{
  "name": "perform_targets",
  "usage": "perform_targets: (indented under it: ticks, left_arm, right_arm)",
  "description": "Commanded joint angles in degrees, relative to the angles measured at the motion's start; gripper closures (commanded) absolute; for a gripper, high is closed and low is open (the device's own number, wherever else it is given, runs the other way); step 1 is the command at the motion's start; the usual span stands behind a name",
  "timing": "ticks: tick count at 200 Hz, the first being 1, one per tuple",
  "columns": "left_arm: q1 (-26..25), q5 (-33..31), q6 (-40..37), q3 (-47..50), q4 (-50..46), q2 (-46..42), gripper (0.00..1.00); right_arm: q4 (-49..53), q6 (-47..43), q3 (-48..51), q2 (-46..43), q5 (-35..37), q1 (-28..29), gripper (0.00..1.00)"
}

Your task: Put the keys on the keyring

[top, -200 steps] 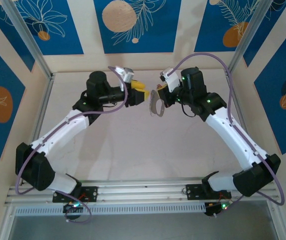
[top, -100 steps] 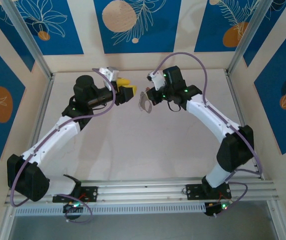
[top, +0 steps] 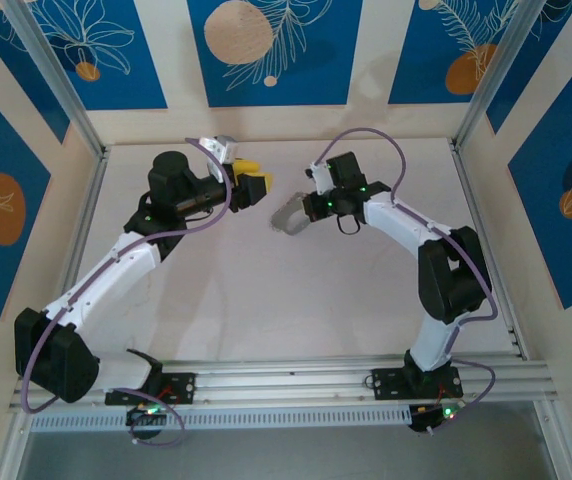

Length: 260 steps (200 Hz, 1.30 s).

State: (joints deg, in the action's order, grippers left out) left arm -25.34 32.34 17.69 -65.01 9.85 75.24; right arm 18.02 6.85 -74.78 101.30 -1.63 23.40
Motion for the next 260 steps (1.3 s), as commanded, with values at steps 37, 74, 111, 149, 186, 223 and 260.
perform_targets:
  ticks: [37,74,111,149,186,223,260]
  left_arm:
    - [0.6,1.9,1.8,0.0,2.5,1.5,0.43]
    - [0.7,2.7,1.9,-0.2,2.3,1.9,0.44]
    - [0.7,4.1,1.9,-0.7,1.7,2.4,0.44]
    - [0.6,5.3,2.0,-1.1,1.1,2.9,0.44]
    - [0.6,6.1,2.3,-1.1,1.2,3.6,0.44]
    - [0.6,6.7,1.9,-1.0,0.7,3.8,0.44]
    - [0.7,6.3,1.2,-0.1,-0.7,2.2,0.38]
  right_arm:
    - [-0.4,4.0,6.3,-4.0,1.4,-2.4,1.00]
    - [0.3,6.0,10.2,-4.4,1.9,-2.6,1.00]
    - [0.9,8.0,14.2,-5.0,2.1,-2.2,1.00]
    - [2.6,9.6,17.7,-5.0,2.0,-1.3,1.00]
    - [5.2,11.8,21.0,-5.6,3.1,0.5,1.00]
    - [8.1,14.8,24.8,-12.0,1.6,0.7,0.54]
    - [13.5,17.4,22.9,-22.2,0.9,-0.8,0.16]
